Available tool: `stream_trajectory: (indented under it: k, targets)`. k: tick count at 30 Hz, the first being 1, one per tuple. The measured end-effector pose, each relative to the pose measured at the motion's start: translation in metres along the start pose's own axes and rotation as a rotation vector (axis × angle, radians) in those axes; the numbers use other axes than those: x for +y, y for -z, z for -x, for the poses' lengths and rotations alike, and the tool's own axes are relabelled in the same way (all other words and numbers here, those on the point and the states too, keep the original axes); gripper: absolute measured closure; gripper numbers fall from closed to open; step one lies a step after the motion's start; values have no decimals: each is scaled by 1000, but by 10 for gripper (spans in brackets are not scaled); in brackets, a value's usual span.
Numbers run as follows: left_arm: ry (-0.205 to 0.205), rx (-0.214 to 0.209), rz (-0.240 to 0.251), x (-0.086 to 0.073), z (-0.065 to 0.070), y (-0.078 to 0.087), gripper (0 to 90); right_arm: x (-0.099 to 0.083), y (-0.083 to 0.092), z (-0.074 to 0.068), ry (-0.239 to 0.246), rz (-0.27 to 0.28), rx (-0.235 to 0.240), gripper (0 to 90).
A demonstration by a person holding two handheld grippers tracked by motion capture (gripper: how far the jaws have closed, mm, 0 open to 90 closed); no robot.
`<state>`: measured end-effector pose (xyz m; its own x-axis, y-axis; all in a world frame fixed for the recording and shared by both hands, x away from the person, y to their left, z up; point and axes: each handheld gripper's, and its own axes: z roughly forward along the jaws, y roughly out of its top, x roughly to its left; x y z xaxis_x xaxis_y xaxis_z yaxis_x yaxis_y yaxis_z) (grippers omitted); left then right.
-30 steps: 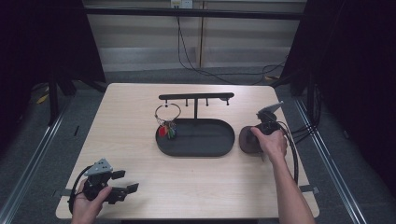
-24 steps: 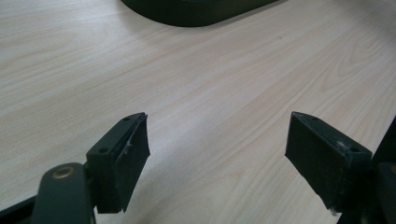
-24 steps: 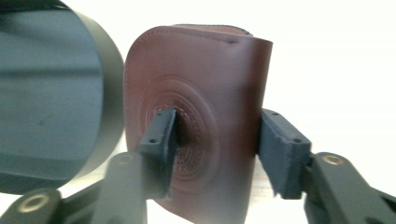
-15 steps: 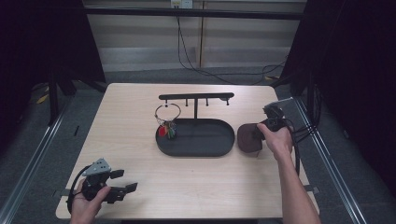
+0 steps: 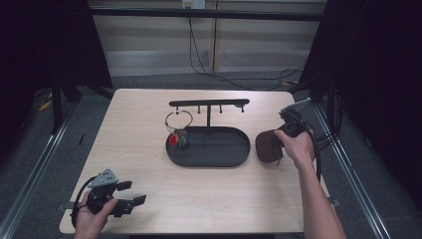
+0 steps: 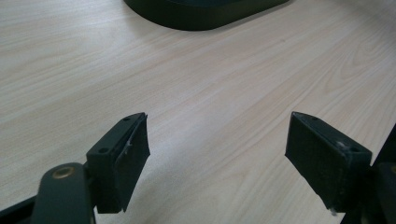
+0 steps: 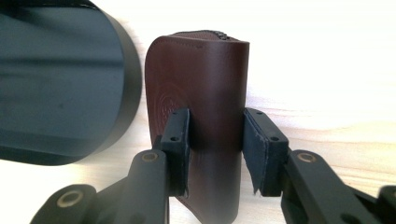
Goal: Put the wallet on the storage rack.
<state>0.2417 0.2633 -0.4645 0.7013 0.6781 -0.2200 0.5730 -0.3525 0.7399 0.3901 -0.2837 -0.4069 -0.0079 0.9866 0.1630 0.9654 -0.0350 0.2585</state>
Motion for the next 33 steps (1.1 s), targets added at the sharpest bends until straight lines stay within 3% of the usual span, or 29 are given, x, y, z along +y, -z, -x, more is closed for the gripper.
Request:
stream_trajectory:
  k: [3, 7, 9, 16, 33]
  targets:
    - [3, 1, 1, 0, 0, 0, 214, 2, 3, -4, 19, -12, -35, 634]
    - [6, 3, 4, 0, -1, 2, 214, 2, 6, -7, 39, -28, -34, 634]
    - [7, 6, 8, 0, -1, 1, 213, 1, 7, -8, 56, -28, -57, 633]
    - [10, 5, 5, 0, -1, 0, 213, 2, 18, -11, 61, -38, -42, 634]
    - [14, 16, 13, 0, -4, 2, 209, 8, 53, -25, 123, -32, -94, 632]
